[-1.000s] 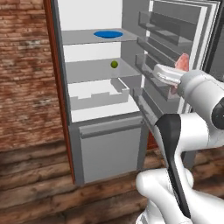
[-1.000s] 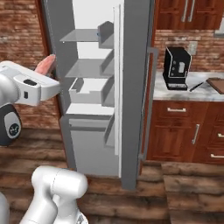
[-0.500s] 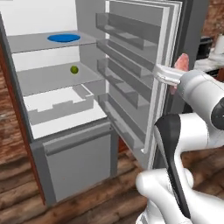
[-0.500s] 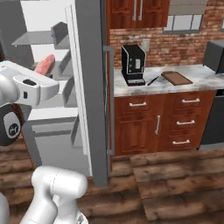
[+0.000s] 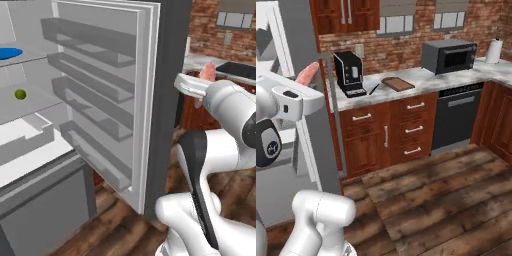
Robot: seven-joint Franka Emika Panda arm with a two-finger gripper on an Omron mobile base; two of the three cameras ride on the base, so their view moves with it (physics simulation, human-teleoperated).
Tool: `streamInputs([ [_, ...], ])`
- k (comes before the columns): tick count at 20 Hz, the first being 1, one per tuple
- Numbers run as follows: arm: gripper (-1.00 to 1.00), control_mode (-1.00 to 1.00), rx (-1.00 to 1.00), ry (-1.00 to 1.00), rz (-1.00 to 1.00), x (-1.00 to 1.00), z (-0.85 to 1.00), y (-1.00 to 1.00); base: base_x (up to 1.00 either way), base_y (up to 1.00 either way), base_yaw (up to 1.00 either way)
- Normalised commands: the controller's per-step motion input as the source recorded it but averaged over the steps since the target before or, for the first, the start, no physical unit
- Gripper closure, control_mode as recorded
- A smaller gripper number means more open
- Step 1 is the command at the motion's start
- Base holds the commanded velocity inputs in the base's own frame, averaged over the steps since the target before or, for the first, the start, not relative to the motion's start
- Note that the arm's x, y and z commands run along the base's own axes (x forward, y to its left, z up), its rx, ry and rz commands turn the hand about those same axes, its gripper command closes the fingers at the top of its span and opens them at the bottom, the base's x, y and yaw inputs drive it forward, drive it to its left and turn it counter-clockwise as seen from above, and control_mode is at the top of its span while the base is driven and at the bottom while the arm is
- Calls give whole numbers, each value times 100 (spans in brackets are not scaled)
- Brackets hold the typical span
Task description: Retrieve the steak from the fridge and place it on the cutting board.
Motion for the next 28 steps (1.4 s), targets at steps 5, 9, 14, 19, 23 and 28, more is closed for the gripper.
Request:
streamInputs([
  [5, 100, 100, 0, 0, 0, 0, 0, 0, -28, 0, -57],
  [9, 100, 100, 0, 0, 0, 0, 0, 0, -4, 0, -53],
  [14, 100, 100, 0, 0, 0, 0, 0, 0, 4, 0, -49],
  [19, 100, 100, 0, 0, 0, 0, 0, 0, 19, 0, -48],
  [23, 100, 100, 0, 0, 0, 0, 0, 0, 39, 0, -45],
  [28, 100, 100, 0, 0, 0, 0, 0, 0, 57, 0, -38],
])
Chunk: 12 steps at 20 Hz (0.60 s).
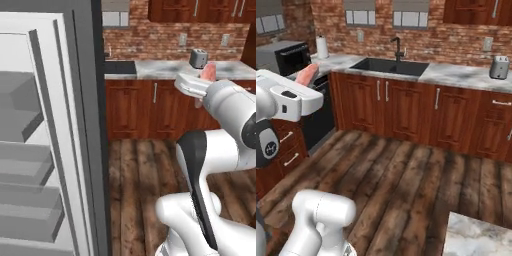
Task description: Retrieve the steak from the fridge and place it on the cutting board.
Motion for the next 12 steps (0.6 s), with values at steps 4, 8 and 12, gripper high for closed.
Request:
streamInputs([
  [4, 100, 100, 0, 0, 0, 0, 0, 0, 92, 0, -25],
  [8, 100, 100, 0, 0, 0, 0, 0, 0, 99, 1, -17],
  [12, 100, 100, 0, 0, 0, 0, 0, 0, 91, 24, -7],
])
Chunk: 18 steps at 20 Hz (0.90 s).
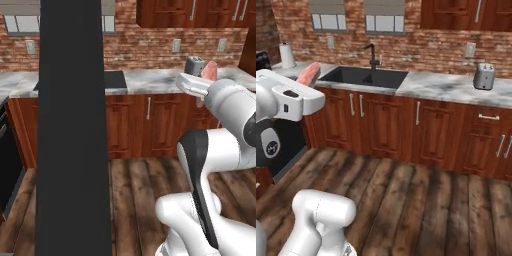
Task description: Retrieve the steak from the fridge and place it on the cutting board.
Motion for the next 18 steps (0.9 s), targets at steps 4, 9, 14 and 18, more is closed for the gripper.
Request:
streamInputs([
  [4, 100, 100, 0, 0, 0, 0, 0, 0, 65, 37, 1],
  [9, 100, 100, 0, 0, 0, 0, 0, 0, 45, 28, 16],
  [14, 100, 100, 0, 0, 0, 0, 0, 0, 23, 29, 31],
  [18, 100, 100, 0, 0, 0, 0, 0, 0, 30, 24, 44],
])
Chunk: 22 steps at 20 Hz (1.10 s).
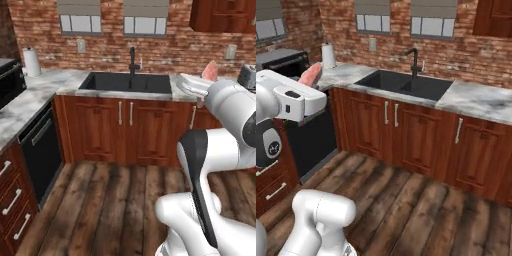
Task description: Retrieve the steak from the fridge and place it on the cutting board.
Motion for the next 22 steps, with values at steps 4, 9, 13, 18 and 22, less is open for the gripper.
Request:
streamInputs([
  [4, 100, 100, 0, 0, 0, 0, 0, 0, 47, 16, 54],
  [9, 100, 100, 0, 0, 0, 0, 0, 0, 72, 10, 57],
  [13, 100, 100, 0, 0, 0, 0, 0, 0, 91, 4, 56],
  [18, 100, 100, 0, 0, 0, 0, 0, 0, 99, 3, 51],
  [22, 100, 100, 0, 0, 0, 0, 0, 0, 100, 6, 46],
])
